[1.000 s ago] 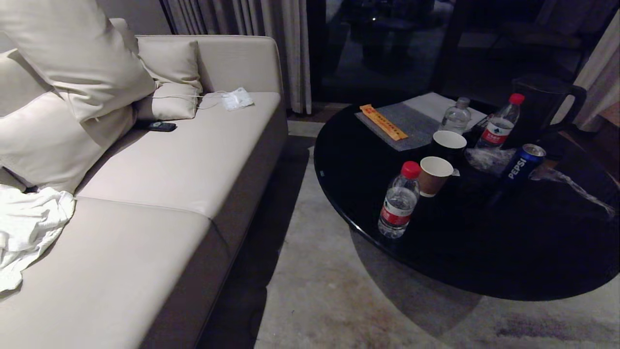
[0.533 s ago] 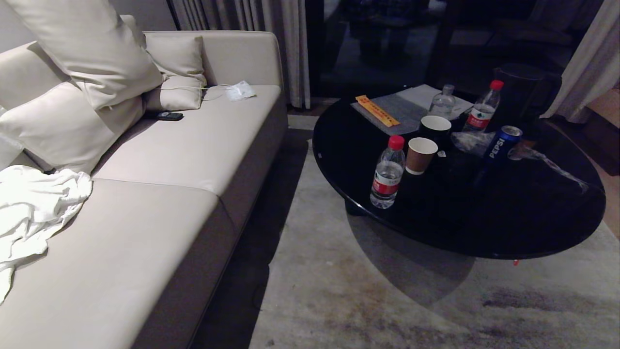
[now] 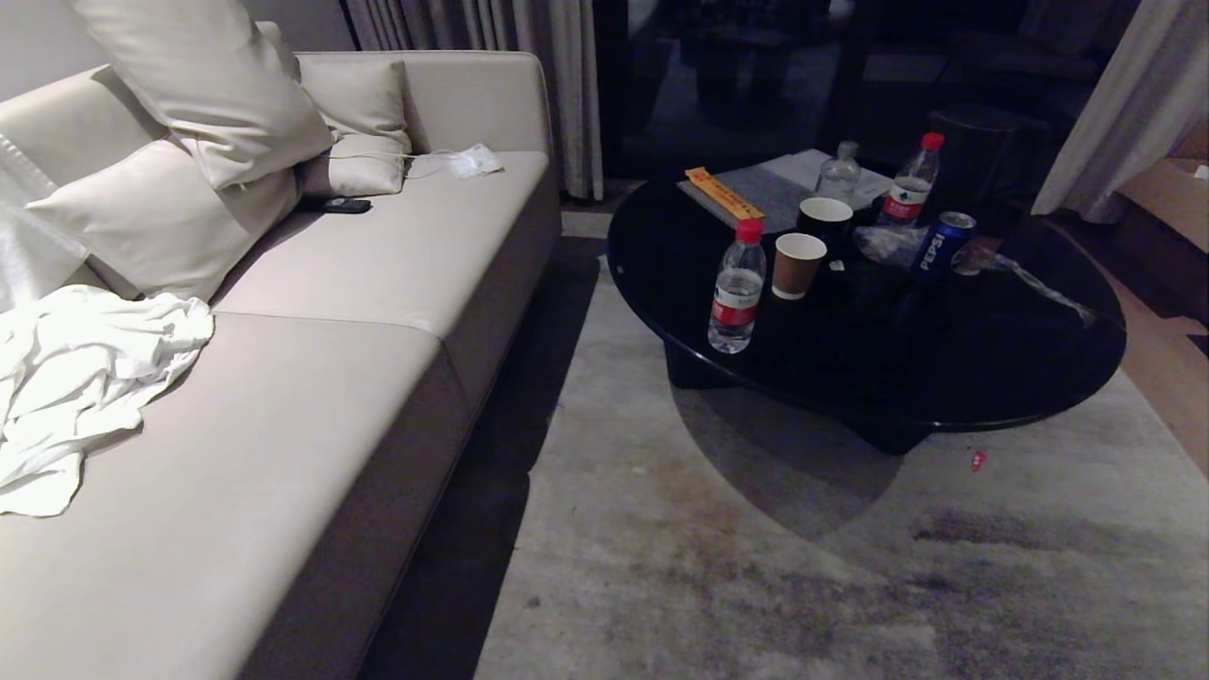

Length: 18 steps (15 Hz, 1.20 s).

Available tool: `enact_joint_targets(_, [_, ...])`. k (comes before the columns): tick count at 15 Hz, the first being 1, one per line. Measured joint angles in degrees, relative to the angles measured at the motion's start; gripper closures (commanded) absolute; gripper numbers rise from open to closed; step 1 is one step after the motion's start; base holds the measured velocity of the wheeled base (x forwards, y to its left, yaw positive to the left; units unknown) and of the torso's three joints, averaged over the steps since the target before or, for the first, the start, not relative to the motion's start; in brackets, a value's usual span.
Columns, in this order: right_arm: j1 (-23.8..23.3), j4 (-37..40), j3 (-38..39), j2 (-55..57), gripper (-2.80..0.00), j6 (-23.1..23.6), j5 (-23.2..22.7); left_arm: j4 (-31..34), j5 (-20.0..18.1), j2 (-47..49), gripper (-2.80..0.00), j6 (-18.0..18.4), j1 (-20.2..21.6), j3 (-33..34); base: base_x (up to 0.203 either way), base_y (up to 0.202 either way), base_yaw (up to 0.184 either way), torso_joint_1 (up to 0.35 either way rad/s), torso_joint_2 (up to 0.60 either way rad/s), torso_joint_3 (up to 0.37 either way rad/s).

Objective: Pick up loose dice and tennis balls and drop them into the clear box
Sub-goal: Put the toys in the box

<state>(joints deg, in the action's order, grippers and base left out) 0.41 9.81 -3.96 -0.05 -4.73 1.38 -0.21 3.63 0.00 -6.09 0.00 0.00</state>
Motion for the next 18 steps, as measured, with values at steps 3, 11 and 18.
enact_joint_targets(3, [0.0,0.0,0.0,0.0,0.0,0.0,0.0,0.0,0.0,0.0,0.0,0.0,0.0,0.0,-0.178,0.0,-0.001,0.001,0.0,0.001])
enact_joint_targets(11, [0.0,0.0,0.0,0.0,0.0,0.1,0.0,0.0,0.0,0.0,0.0,-0.1,0.0,0.0,-0.009,0.001,-0.025,0.0,0.0,0.002])
enact_joint_targets(18, [0.0,0.0,0.0,0.0,0.0,0.0,0.0,0.0,0.0,0.0,0.0,0.0,0.0,0.0,0.0,0.011,-0.162,0.003,0.0,0.002])
